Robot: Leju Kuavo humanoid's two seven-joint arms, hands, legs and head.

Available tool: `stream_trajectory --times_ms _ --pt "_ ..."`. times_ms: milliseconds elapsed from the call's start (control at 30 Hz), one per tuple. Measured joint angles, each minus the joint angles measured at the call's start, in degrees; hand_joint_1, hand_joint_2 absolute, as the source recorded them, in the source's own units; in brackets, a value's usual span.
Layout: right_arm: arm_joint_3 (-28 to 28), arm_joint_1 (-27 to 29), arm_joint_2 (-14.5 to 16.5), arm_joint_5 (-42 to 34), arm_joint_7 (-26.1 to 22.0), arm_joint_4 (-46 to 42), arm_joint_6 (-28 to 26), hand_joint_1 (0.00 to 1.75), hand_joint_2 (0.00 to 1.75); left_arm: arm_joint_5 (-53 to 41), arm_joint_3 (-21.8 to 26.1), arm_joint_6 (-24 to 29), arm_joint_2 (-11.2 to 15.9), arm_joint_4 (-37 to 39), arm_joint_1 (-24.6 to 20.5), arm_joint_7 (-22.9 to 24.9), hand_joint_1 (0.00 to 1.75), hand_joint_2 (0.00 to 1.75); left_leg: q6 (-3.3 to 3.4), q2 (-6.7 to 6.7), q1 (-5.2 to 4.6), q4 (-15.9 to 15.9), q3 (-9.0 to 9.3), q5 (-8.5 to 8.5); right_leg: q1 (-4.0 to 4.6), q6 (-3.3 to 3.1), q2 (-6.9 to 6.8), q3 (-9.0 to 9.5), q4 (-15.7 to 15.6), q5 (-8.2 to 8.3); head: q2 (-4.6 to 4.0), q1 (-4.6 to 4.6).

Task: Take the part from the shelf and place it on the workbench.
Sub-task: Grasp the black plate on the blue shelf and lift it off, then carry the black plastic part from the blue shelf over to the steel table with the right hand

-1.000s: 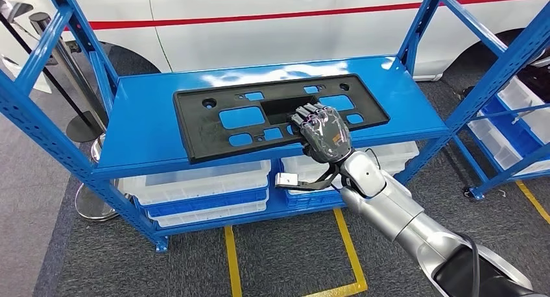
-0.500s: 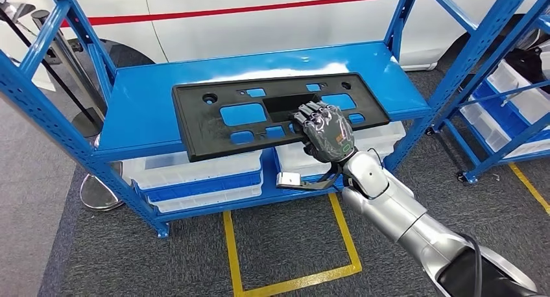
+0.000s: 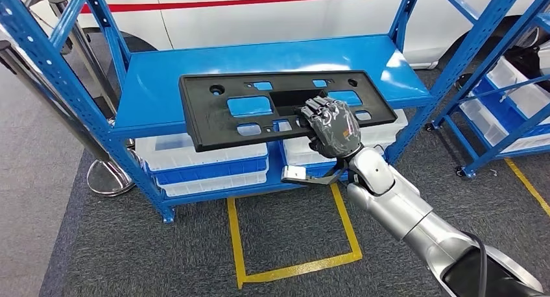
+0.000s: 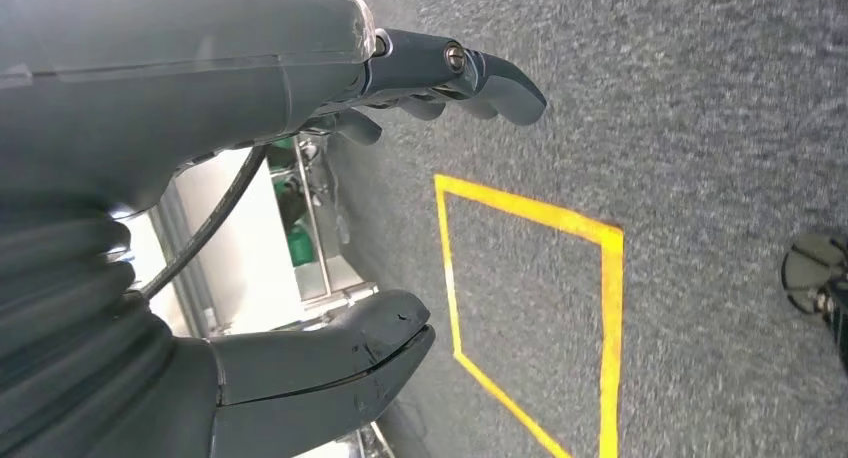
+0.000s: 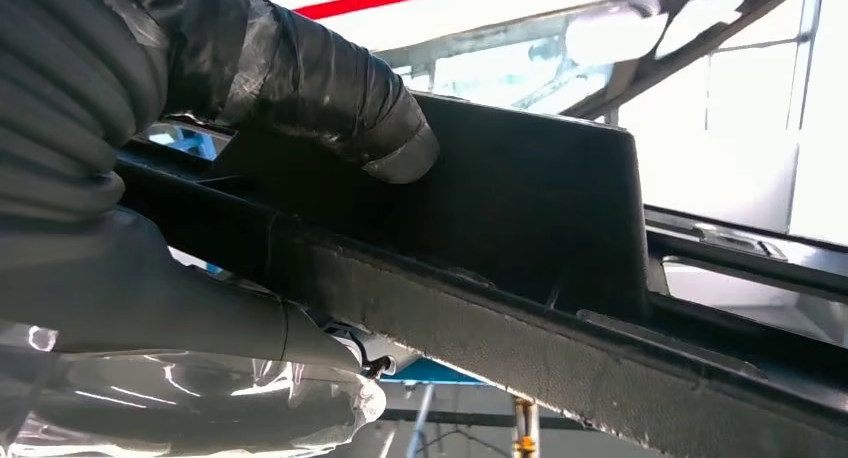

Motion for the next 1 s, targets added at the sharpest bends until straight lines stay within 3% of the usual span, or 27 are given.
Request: stream_trajectory --times_ms 33,67,100,133,167,200,233,267,300,367,400,433,500,533,567,600,633,667,700,767,800,867,900,933,1000 --pt "0.0 0.0 0.0 0.0 0.0 0.0 0.2 1.75 1.75 0.0 0.0 0.0 0.0 0.0 0.0 0.0 0.0 1.75 0.5 0.12 0.09 -0.1 -0.43 0.56 -0.07 0.16 0.09 -0.4 0.5 -1.05 0.0 0.02" --pt "0.1 0.1 0.0 0.0 0.0 0.1 0.3 1.75 1.75 0.0 0.0 0.0 0.0 0.0 -0.1 0.0 0.0 1.75 1.12 0.26 0.14 -0.3 -1.2 1.41 -0.11 0.32 0.2 -1.18 2.5 -3.59 0.0 0.03" --pt "0.2 0.1 0.0 0.3 0.0 0.3 0.6 1.75 1.75 0.0 0.0 0.0 0.0 0.0 -0.1 0.1 0.0 1.75 1.75 0.38 -0.04 -0.3 -3.05 3.01 -0.04 0.32 0.36 -1.27 6.4 -5.91 0.0 0.04" --pt "0.3 0.1 0.1 0.6 0.1 0.5 0.7 1.75 1.75 0.0 0.0 0.0 0.0 0.0 -0.1 0.2 0.0 1.75 1.99 0.36 -0.37 -0.2 -4.79 4.34 0.15 0.04 0.44 -0.17 8.9 -7.25 0.0 0.04" --pt "0.4 0.0 0.2 0.9 0.3 0.7 0.8 1.75 1.75 0.0 0.0 0.0 0.0 0.0 -0.1 0.3 0.0 1.75 2.1 0.32 -0.68 0.0 -6.49 5.7 0.45 -0.43 0.54 2.09 9.8 -8.18 0.0 0.03" --pt "0.5 -0.1 0.2 1.2 0.5 0.9 0.9 1.75 1.75 0.0 0.0 0.0 0.0 0.0 -0.1 0.5 0.0 1.75 2.02 0.25 -1.05 0.1 -7.92 6.87 0.84 -1.09 0.62 5.58 8.0 -8.18 0.0 0.03" --pt "0.5 -0.2 0.2 1.2 0.7 0.9 0.9 1.75 1.75 0.0 0.0 -0.1 -0.1 0.0 -0.1 0.6 0.0 1.75 1.81 0.21 -1.16 0.1 -8.3 7.42 1.11 -1.55 0.62 8.6 3.7 -8.53 0.0 0.01" --pt "0.5 -0.3 0.3 1.2 0.9 0.9 0.9 1.75 1.75 0.0 0.0 -0.1 -0.1 0.0 -0.1 0.6 0.0 1.75 1.55 0.18 -1.19 0.0 -8.49 7.99 1.4 -1.92 0.63 10.57 0.6 -9.08 0.0 0.02" --pt "0.5 -0.4 0.3 1.2 1.0 0.9 0.9 1.75 1.75 0.0 0.0 -0.1 -0.1 0.0 0.0 0.7 0.0 1.75 1.22 0.18 -1.19 -0.2 -8.63 8.59 1.6 -2.16 0.61 11.43 -1.2 -9.51 0.0 0.01" --pt "0.5 -0.5 0.3 1.2 1.0 1.0 0.9 1.75 1.75 -0.1 0.0 -0.1 0.0 0.0 0.1 0.8 0.0 1.75 0.57 0.15 -1.13 -0.5 -8.92 9.36 1.56 -2.61 0.42 10.82 -1.9 -8.51 0.0 0.02" --pt "0.6 -0.5 0.3 1.2 1.0 1.0 1.0 1.75 1.75 -0.1 0.0 -0.1 0.0 0.0 0.1 0.9 0.0 1.75 0.29 0.14 -1.13 0.0 -9.39 8.47 1.4 -3.06 0.26 10.28 -2.1 -7.84 0.0 0.01" --pt "0.6 -0.5 0.4 1.2 1.0 1.0 1.0 1.75 1.75 -0.1 0.0 -0.1 0.0 0.1 0.0 1.0 0.0 1.75 0.02 0.13 -1.11 1.7 -10.13 6.4 1.22 -3.49 0.1 9.55 -2.3 -7.07 0.0 0.01" --pt "0.8 -0.6 0.6 1.2 1.0 1.0 1.2 1.75 1.75 -0.1 0.0 -0.1 0.0 0.1 0.0 1.0 0.0 1.75 -0.44 0.16 -0.93 8.1 -12.1 0.48 1.1 -4.08 -0.03 7.82 -2.1 -5.67 0.0 -0.01" --pt "0.8 -0.6 0.6 1.2 1.0 1.1 1.2 1.75 1.75 -0.1 -0.1 -0.1 0.0 0.1 0.0 1.0 0.0 1.75 -0.66 0.17 -0.84 11.9 -12.87 -1.62 1.13 -4.11 -0.03 6.84 -1.9 -5.03 0.0 -0.01" --pt "0.9 -0.5 0.6 1.2 1.0 1.2 1.2 1.75 1.75 -0.1 -0.1 -0.1 0.0 0.1 0.0 1.1 0.0 1.75 -0.84 0.17 -0.79 14.8 -13.09 -2.27 1.14 -4.08 -0.03 5.81 -1.7 -4.42 0.0 -0.01" --pt "1.0 -0.5 0.6 1.2 1.0 1.2 1.2 1.75 1.75 -0.1 -0.1 -0.1 0.0 0.1 0.0 1.1 0.0 1.75 -0.95 0.18 -0.74 16.1 -12.54 -1.67 1.15 -3.98 -0.04 4.76 -1.3 -3.86 0.0 -0.01" --pt "1.1 -0.5 0.7 1.3 1.0 1.3 1.2 1.75 1.75 -0.1 -0.1 -0.1 0.1 0.1 -0.1 1.1 0.0 1.75 -0.97 0.18 -0.71 15.5 -11.09 -0.23 1.14 -3.85 -0.05 3.73 -1.0 -3.36 0.0 -0.01" --pt "1.1 -0.5 0.7 1.3 1.0 1.3 1.2 1.75 1.75 -0.1 -0.1 -0.1 0.1 0.1 -0.1 1.1 0.0 1.75 -0.87 0.18 -0.69 12.8 -8.58 1.29 1.13 -3.68 -0.05 2.79 -0.5 -2.92 0.0 -0.02" --pt "1.1 -0.5 0.7 1.2 1.0 1.3 1.2 1.75 1.75 -0.2 -0.1 -0.1 0.1 0.1 -0.2 1.1 0.0 1.75 -0.65 0.16 -0.73 8.9 -5.58 1.74 1.14 -3.47 -0.06 1.99 -0.2 -2.56 0.0 -0.02" --pt "1.0 -0.6 0.5 0.8 1.0 1.3 1.2 1.75 1.75 -0.4 -0.1 -0.1 0.3 0.1 -0.2 1.2 0.0 1.75 -0.1 0.09 -0.98 1.5 -0.72 0.97 1.17 -2.93 -0.15 1.03 0.3 -1.71 0.0 0.0" --pt "1.0 -0.6 0.4 0.5 1.0 1.3 1.2 1.75 1.75 -0.5 -0.2 -0.1 0.3 0.1 -0.2 1.3 0.0 1.75 0.16 0.06 -1.17 -0.3 0.23 0.45 1.13 -2.61 -0.21 0.84 0.2 -1.16 0.0 0.0" --pt "0.9 -0.6 0.0 -0.2 0.9 1.3 1.2 1.75 1.75 -0.6 -0.4 -0.1 0.4 0.1 -0.2 1.4 0.0 1.75 0.77 0.13 -1.17 -1.3 0.1 1.41 1.04 -1.96 -0.19 0.66 -0.4 -0.17 0.0 -0.01" --pt "0.9 -0.5 -0.2 -0.4 0.8 1.3 1.2 1.75 1.75 -0.6 -0.4 -0.1 0.4 0.1 -0.3 1.4 0.0 1.75 1.18 0.24 -1.02 -1.7 -0.2 2.11 1.01 -1.67 0.0 0.4 -0.2 -0.68 0.0 0.0" --pt "0.8 -0.5 -0.5 -0.4 0.8 1.3 1.2 1.75 1.75 -0.6 -0.5 -0.1 0.4 0.1 -0.3 1.5 0.0 1.75 1.62 0.38 -0.82 -2.1 -0.67 2.84 1.01 -1.45 0.21 -0.01 0.7 -2.17 0.0 0.04" --pt "0.7 -0.5 -0.8 -0.5 0.7 1.3 1.2 1.75 1.75 -0.6 -0.5 -0.1 0.4 0.1 -0.4 1.5 0.0 1.75 2.13 0.64 -0.67 -2.3 -2.11 4.19 0.88 -1.1 0.55 -1.34 5.8 -7.75 0.0 0.11"
